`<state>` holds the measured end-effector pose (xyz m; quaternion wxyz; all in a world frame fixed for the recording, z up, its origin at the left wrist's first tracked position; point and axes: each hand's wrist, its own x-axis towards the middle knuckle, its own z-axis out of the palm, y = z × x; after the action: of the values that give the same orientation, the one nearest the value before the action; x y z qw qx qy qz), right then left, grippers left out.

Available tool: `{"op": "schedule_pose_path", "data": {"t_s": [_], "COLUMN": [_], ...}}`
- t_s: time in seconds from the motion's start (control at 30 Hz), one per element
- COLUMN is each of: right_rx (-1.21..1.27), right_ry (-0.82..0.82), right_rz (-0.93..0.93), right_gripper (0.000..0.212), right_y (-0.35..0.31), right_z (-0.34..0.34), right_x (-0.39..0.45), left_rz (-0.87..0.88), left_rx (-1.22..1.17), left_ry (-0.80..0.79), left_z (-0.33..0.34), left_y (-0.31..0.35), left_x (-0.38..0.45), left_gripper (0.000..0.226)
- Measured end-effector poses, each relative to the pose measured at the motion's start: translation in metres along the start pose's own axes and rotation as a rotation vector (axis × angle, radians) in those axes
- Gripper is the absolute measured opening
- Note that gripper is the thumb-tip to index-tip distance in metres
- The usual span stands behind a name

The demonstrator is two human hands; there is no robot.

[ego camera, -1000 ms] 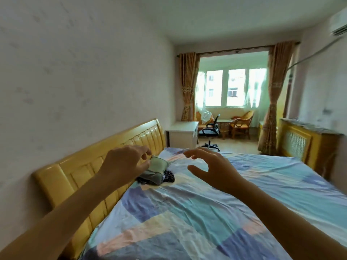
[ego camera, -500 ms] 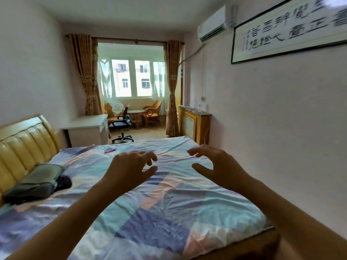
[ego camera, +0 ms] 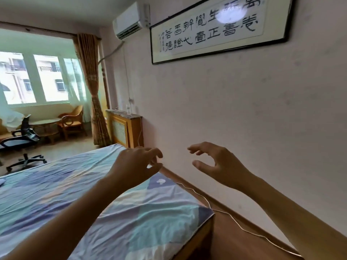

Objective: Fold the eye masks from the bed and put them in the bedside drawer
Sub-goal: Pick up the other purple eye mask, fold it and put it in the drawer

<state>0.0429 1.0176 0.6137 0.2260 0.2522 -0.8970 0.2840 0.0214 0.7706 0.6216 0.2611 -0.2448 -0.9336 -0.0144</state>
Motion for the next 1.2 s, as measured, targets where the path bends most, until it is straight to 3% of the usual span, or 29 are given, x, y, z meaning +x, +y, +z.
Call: {"op": "schedule_pose_path", "data": {"t_s": [0.33,0.63,1.2], "right_rx": [-0.111,-0.167,-0.127], "right_ry": [0.052,0.077,-0.013], "right_rz": [0.194,0.328,0.225], "right_gripper": [0.034,0.036,0.035], "right_y": [0.130,0.236,0.489], "right_z": [-0.026,-0.064,-0.174], "right_x": [0.064,0.080,0.142], "left_rz": [0.189,0.314,0.153], "left_rx": [-0.051,-0.118,-0.057], "left_ry": [-0.049,-0.034,-0.027], "left_z": [0.103,0.175,0.272], "left_y": [0.012,0.057,0.164], "left_x": [0.185,0.304,0.500], "left_gripper": [0.034,0.033,0.033]}}
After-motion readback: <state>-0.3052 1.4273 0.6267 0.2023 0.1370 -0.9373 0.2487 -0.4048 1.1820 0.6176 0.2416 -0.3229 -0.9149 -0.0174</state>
